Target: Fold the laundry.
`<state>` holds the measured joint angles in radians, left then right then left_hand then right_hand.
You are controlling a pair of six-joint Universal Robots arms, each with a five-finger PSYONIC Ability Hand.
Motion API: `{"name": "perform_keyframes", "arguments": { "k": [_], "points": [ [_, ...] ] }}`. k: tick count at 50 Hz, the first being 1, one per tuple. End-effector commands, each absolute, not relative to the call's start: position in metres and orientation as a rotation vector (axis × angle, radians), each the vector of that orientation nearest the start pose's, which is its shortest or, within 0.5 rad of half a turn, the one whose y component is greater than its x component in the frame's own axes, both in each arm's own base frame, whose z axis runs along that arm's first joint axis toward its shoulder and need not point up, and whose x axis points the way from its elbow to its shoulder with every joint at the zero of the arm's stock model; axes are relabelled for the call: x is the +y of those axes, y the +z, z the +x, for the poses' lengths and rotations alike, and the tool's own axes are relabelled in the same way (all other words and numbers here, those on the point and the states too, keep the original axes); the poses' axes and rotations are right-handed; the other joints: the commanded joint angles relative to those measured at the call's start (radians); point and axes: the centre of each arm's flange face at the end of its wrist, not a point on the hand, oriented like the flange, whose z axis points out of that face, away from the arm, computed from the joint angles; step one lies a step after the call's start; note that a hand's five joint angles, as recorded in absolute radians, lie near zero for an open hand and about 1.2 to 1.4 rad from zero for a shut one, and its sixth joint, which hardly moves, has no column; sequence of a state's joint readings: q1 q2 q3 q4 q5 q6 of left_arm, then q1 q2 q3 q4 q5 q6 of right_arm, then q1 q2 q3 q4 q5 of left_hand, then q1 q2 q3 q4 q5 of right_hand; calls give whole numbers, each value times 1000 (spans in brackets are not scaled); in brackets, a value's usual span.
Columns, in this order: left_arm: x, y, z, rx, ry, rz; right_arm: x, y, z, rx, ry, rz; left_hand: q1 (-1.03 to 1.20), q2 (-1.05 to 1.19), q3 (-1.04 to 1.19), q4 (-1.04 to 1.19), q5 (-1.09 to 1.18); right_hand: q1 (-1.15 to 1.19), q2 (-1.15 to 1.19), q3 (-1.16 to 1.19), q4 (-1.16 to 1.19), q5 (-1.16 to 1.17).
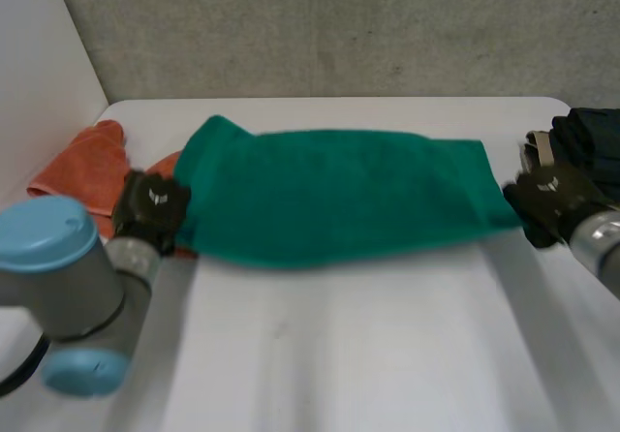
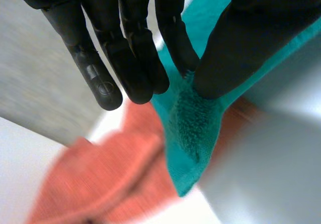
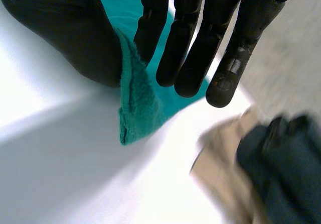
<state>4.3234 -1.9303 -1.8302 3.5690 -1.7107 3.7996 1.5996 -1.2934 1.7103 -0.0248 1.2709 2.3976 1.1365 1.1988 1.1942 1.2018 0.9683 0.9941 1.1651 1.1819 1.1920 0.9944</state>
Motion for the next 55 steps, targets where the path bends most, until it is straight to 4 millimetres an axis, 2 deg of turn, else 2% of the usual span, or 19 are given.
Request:
{"name": "perform_keyframes", "arguments": {
  "k": [1,4,7,10,14,20,23,30,31,37,38,39,40,42,43,45,49,53,55],
  "points": [
    [-172,145,-203,2217,-1215,1351,-245,221,128,2672,-1336,-1410,260,197,202,194,253,402,231,214,204,227],
    [-150,149,-198,2263,-1054,1444,-238,223,127,2669,-1273,-1493,260,197,202,194,253,402,231,214,204,227],
    [-155,153,-200,2245,-1099,1431,-237,222,129,2652,-1275,-1526,260,197,202,194,253,402,231,214,204,227],
    [-175,160,-206,2192,-1226,1363,-242,220,129,2642,-1322,-1533,260,197,202,194,253,402,231,214,204,227],
    [-204,162,-218,2122,-1370,1298,-266,213,130,2633,-1434,-1530,260,197,202,194,253,402,231,214,204,227],
    [-253,162,-242,1993,-1593,1203,-305,197,146,2559,-1580,-1476,260,197,202,194,253,402,231,214,204,227],
    [-271,159,-253,1943,-1655,1182,-326,189,157,2513,-1691,-1488,260,197,202,194,253,402,231,214,204,227],
    [-329,148,-278,1836,-1788,1071,-380,174,176,2462,-2014,-1516,260,197,202,194,253,402,231,214,204,227],
    [-343,146,-282,1805,-1812,1030,-385,172,178,2454,-2041,-1520,260,197,202,194,253,402,231,214,204,227],
    [-372,136,-296,1716,-1864,988,-420,147,189,2368,-2206,-1502,260,197,202,194,253,402,231,214,204,227],
    [-375,135,-297,1697,-1871,986,-427,138,191,2352,-2233,-1494,260,197,202,194,253,304,133,117,106,130],
    [-380,135,-301,1661,-1889,977,-431,135,192,2341,-2252,-1489,190,128,133,125,184,-150,-321,-338,-348,-325],
    [-383,135,-302,1642,-1900,973,-433,132,195,2332,-2266,-1488,-107,-169,-164,-172,-113,-710,-881,-898,-908,-885],
    [-386,137,-305,1600,-1924,958,-437,126,203,2299,-2305,-1492,-755,-818,-813,-821,-762,-820,-991,-1007,-1017,-994],
    [-388,141,-307,1562,-1949,941,-438,126,205,2292,-2318,-1483,-962,-1024,-1020,-1027,-968,-820,-991,-1007,-1017,-994],
    [-388,147,-309,1527,-1980,911,-437,130,207,2282,-2340,-1462,-962,-1024,-1020,-1027,-968,-820,-991,-1007,-1017,-994],
    [-377,155,-314,1509,-2016,901,-430,157,206,2272,-2393,-1336,-962,-1024,-1020,-1027,-968,-820,-991,-1007,-1017,-994],
    [-361,162,-310,1526,-2012,920,-414,186,198,2264,-2392,-1131,-962,-1024,-1020,-1027,-968,-820,-991,-1007,-1017,-994],
    [-350,172,-306,1531,-2021,920,-399,209,195,2235,-2391,-1009,-962,-1024,-1020,-1027,-968,-820,-991,-1007,-1017,-994]
  ]
}}
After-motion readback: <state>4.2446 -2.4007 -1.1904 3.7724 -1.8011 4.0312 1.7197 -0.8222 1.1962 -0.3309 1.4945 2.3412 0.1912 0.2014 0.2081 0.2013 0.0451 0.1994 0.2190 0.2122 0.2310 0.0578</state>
